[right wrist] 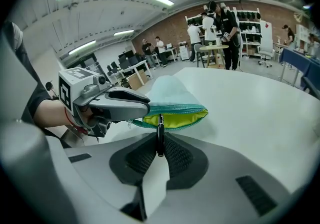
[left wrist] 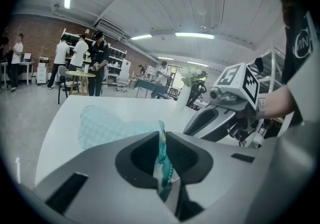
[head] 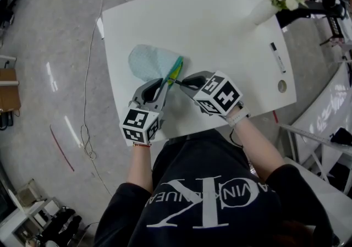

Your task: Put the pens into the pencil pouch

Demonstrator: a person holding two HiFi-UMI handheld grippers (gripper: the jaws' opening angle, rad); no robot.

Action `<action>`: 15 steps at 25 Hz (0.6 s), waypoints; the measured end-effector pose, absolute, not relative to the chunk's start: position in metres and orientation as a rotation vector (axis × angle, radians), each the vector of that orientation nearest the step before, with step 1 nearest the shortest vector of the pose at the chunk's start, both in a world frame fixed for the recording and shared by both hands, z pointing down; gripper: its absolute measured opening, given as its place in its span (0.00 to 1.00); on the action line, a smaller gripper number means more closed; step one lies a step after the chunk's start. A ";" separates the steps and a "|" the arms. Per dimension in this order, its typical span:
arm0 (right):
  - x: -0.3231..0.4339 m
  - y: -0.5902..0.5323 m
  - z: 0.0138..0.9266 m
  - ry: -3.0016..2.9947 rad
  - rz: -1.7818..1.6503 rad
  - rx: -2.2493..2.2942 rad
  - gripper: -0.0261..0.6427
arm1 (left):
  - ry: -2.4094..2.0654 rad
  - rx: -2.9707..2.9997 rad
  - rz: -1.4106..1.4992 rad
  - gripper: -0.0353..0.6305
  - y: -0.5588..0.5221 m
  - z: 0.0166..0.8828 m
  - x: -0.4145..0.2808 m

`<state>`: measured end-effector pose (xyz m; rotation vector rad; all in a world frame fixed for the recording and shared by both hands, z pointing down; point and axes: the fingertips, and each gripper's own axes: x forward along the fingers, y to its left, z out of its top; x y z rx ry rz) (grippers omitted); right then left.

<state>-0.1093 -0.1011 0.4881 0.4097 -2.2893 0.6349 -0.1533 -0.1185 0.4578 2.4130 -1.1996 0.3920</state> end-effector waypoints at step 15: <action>-0.129 -0.117 0.492 -2.261 0.606 0.386 0.13 | -1.135 2.465 0.367 0.12 -0.116 0.451 -0.142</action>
